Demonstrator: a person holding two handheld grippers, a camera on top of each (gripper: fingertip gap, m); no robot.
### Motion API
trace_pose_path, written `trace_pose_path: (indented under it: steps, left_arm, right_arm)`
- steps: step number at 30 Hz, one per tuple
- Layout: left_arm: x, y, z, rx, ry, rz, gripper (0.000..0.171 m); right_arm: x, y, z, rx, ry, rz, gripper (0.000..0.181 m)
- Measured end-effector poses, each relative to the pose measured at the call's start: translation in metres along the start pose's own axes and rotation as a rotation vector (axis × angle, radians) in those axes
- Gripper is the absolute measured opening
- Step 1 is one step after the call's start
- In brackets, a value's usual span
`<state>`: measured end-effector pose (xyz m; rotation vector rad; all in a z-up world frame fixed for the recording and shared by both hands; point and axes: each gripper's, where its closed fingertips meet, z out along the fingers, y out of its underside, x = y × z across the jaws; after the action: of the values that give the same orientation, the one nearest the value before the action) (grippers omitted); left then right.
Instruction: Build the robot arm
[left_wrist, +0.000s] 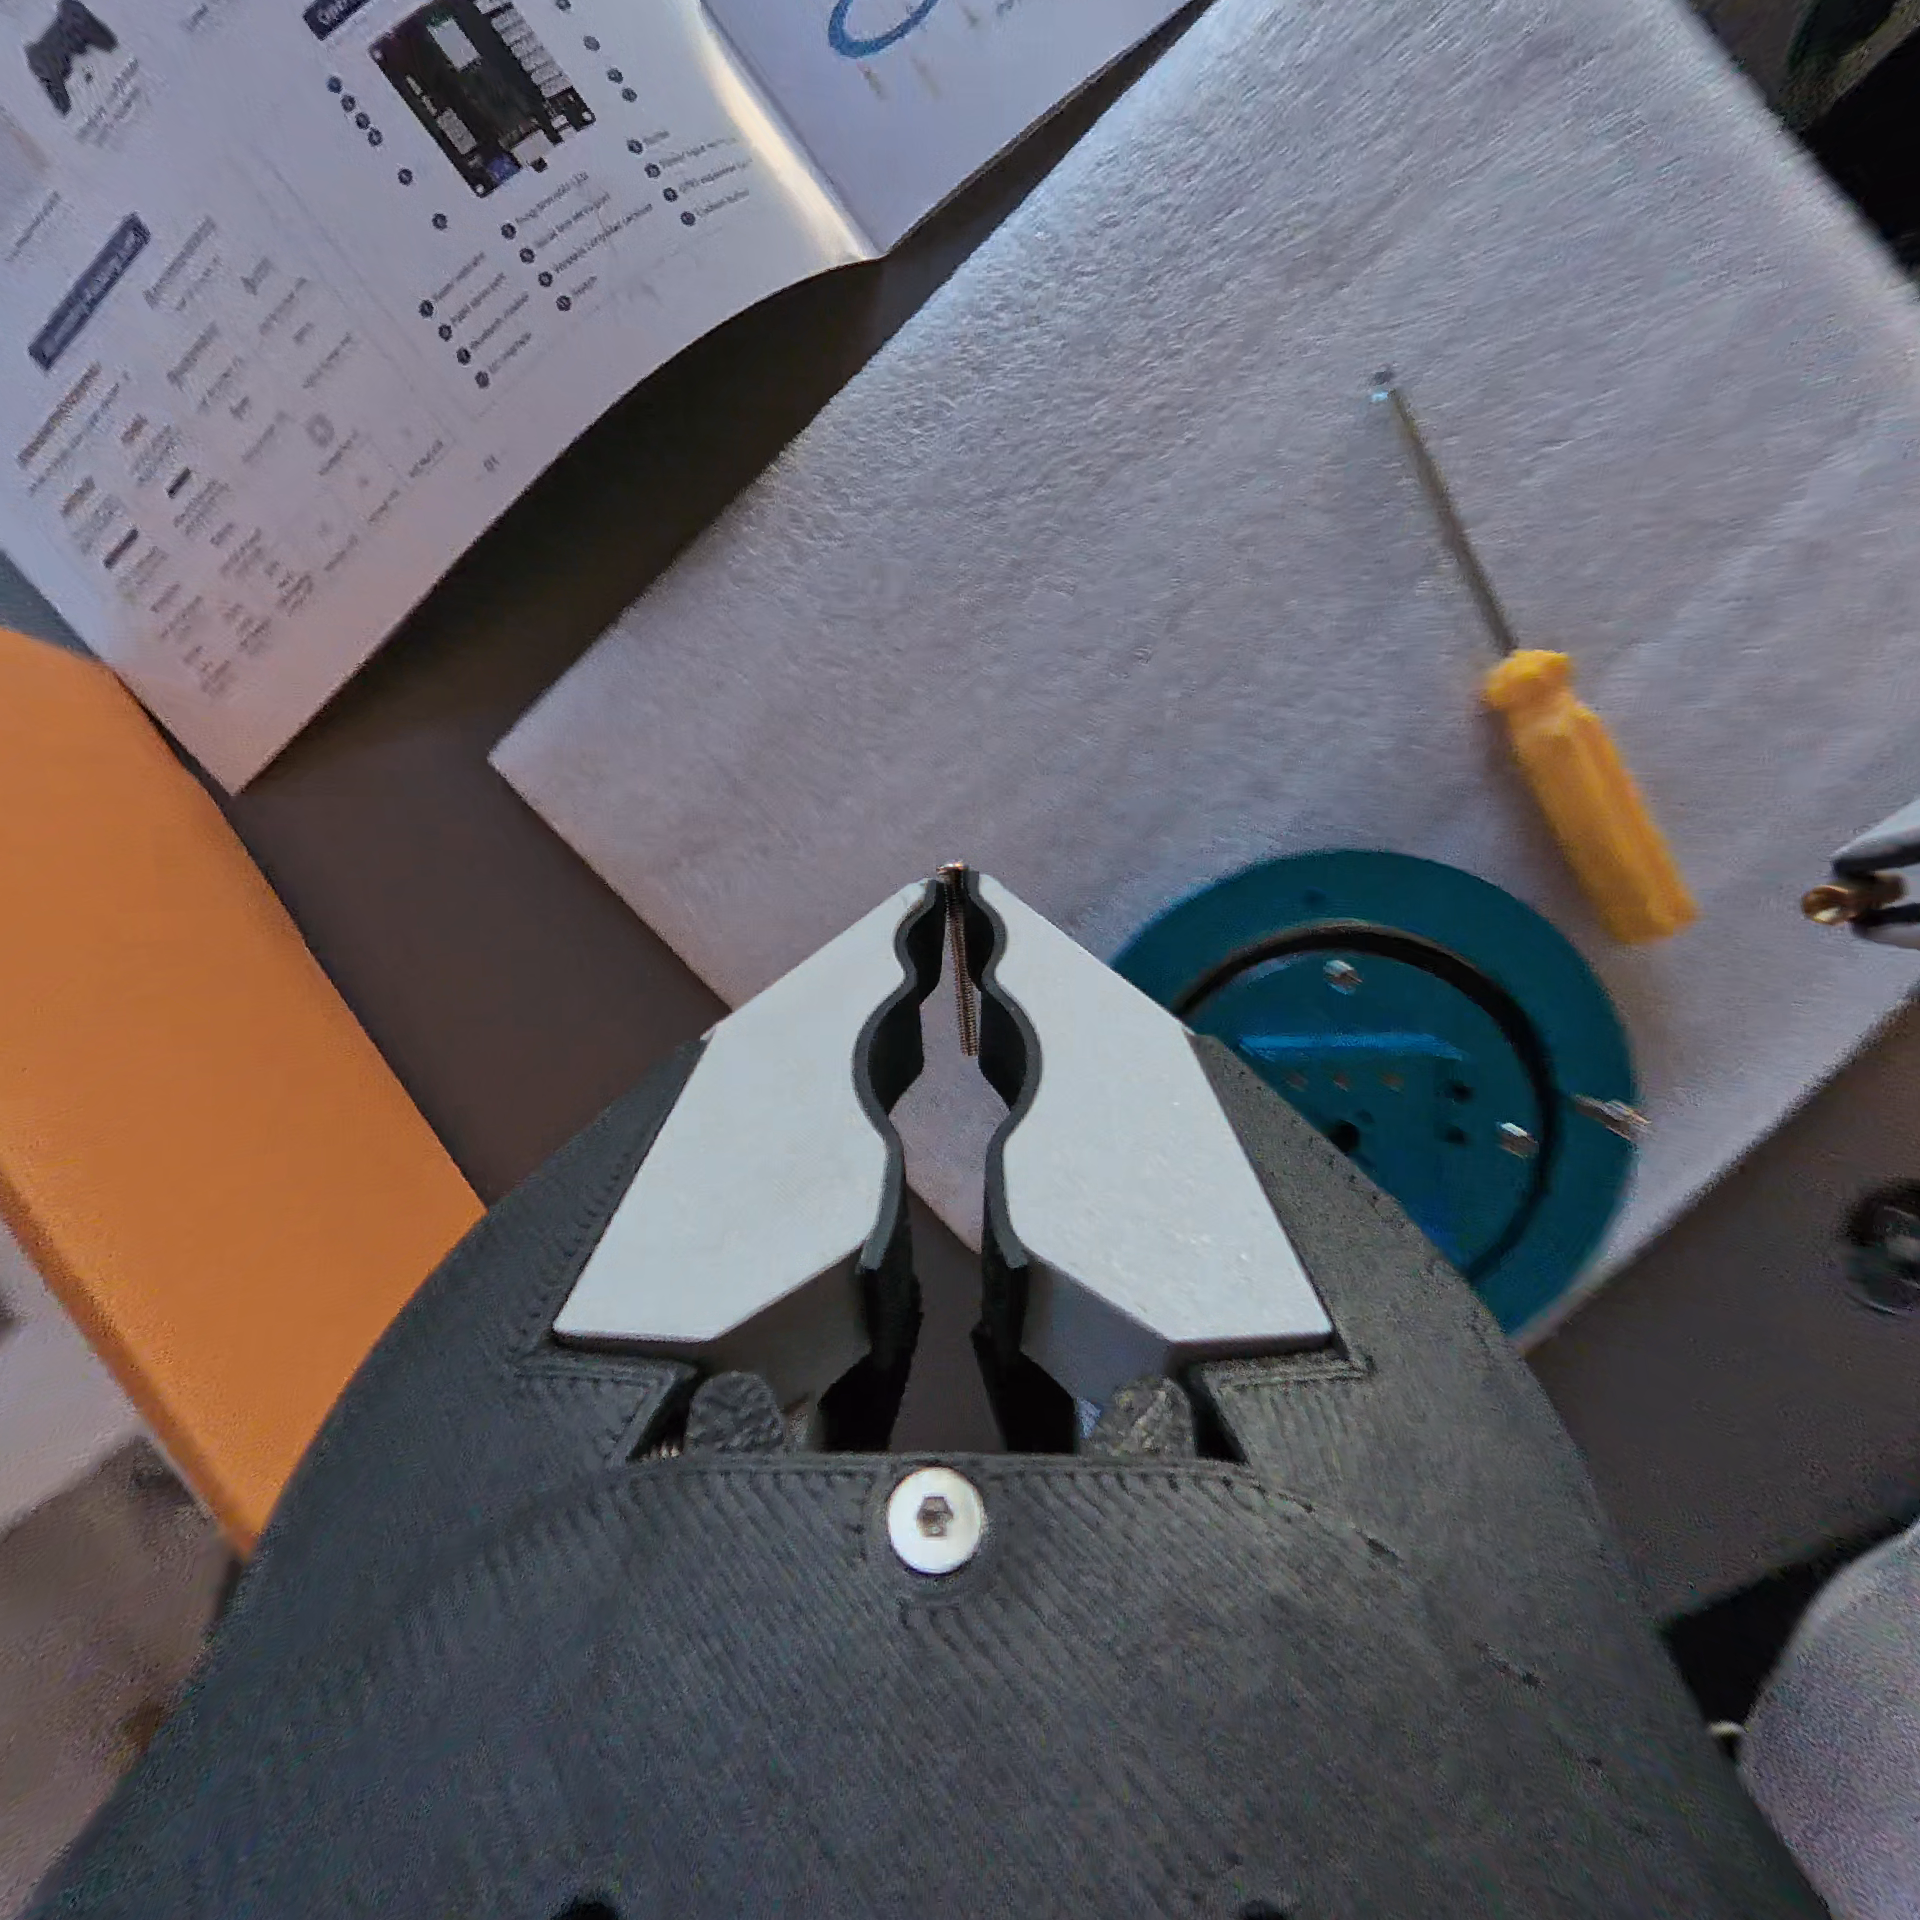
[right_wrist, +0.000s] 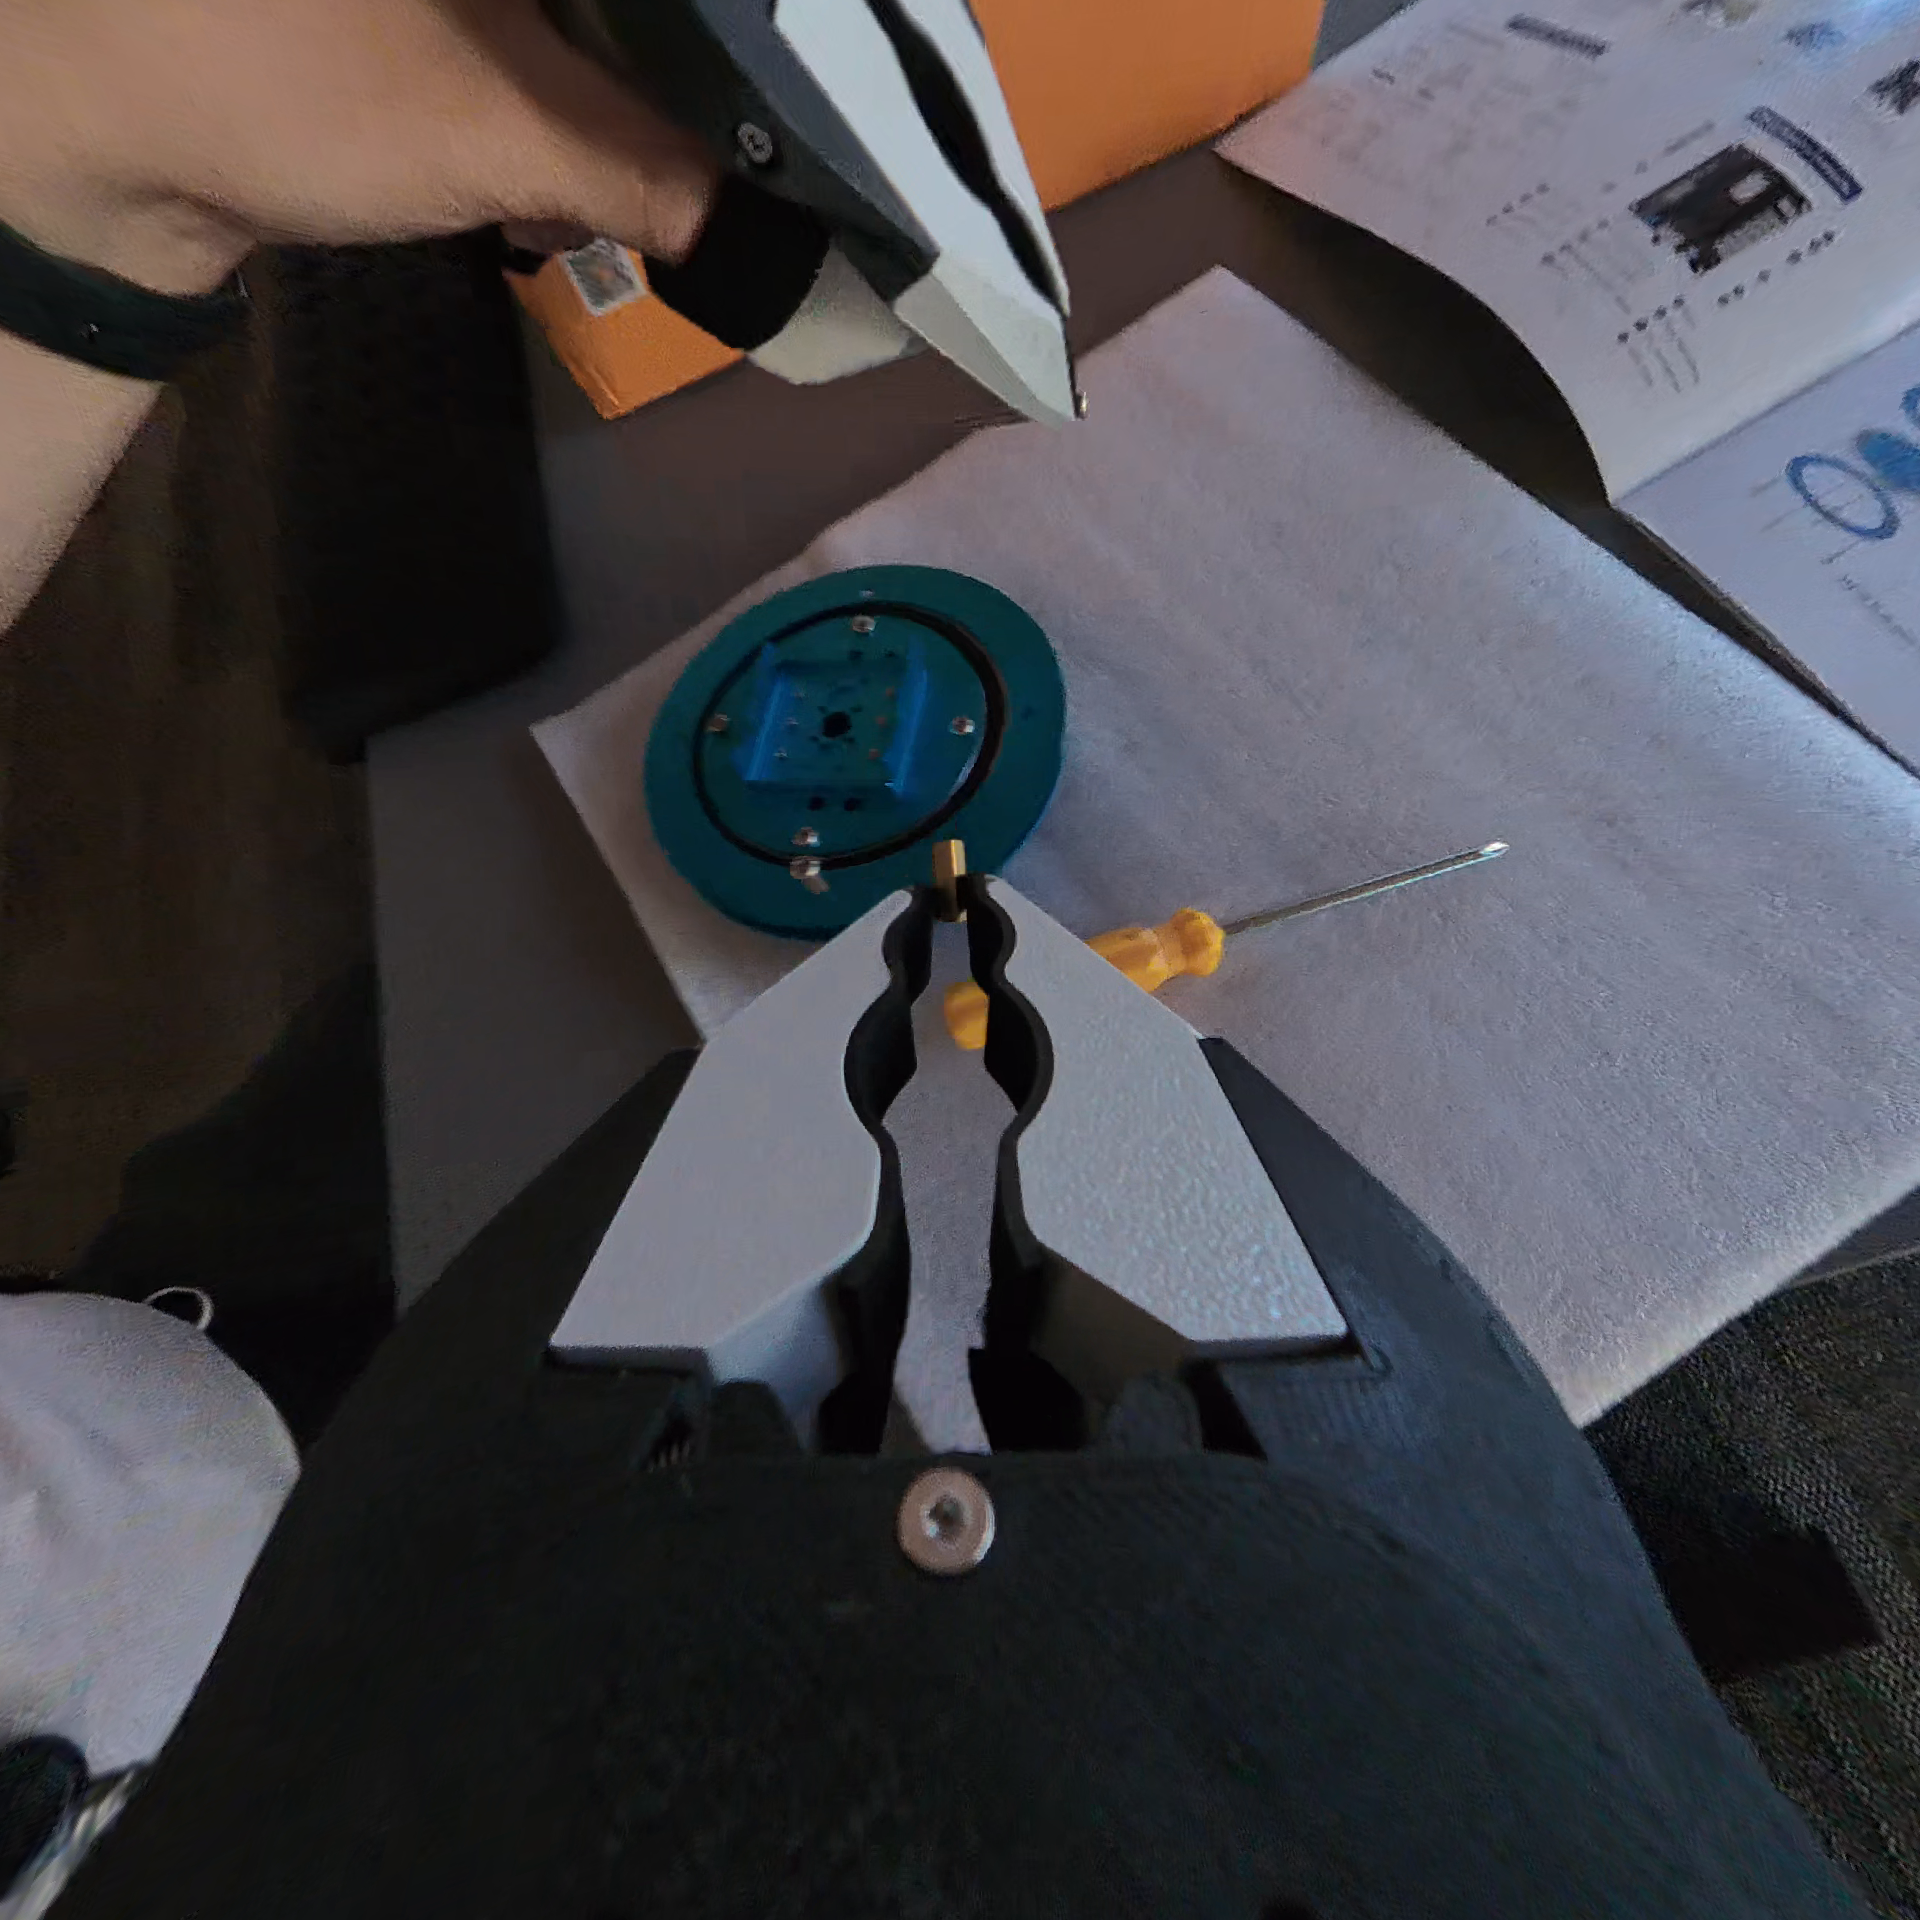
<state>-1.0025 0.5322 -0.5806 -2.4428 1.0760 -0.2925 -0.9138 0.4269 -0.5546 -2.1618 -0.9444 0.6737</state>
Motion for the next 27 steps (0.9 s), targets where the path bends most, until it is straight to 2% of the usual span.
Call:
trace_pose_path:
  steps: [4,8,11,13,17,19,22,23,27]
  left_arm:
    - [-0.009,-0.004,0.034,-0.084,0.014,0.078,0.002]
    - [-0.006,-0.001,0.049,-0.091,0.044,0.119,0.003]
    - [-0.007,-0.006,0.045,-0.026,0.089,0.025,0.025]
    - [-0.003,-0.016,0.029,0.091,0.147,-0.089,0.033]
    - [0.026,-0.049,-0.038,0.609,0.390,-0.218,0.026]
    - [0.040,-0.047,-0.065,0.771,0.525,-0.261,0.022]
    - [0.065,-0.045,-0.097,0.915,0.786,-0.312,0.021]
    - [0.069,-0.044,-0.103,0.950,0.830,-0.312,0.021]
    - [0.078,-0.039,-0.100,0.966,0.826,-0.237,0.020]
  right_arm:
    - [0.030,-0.001,0.020,0.006,0.025,0.017,0.005]
    - [0.032,-0.020,0.029,0.098,-0.063,0.027,0.005]
    - [0.034,-0.027,0.034,0.145,-0.106,0.039,0.005]
    - [0.034,-0.036,0.035,0.205,-0.154,0.073,0.004]
    - [0.022,-0.065,0.021,0.434,-0.318,0.171,0.004]
    - [0.016,-0.075,0.011,0.533,-0.379,0.190,0.004]
    - [0.005,-0.083,0.003,0.605,-0.410,0.153,0.004]
    - [0.003,-0.085,0.003,0.617,-0.393,0.138,0.004]
    - [-0.013,-0.092,0.004,0.626,-0.443,0.120,0.004]
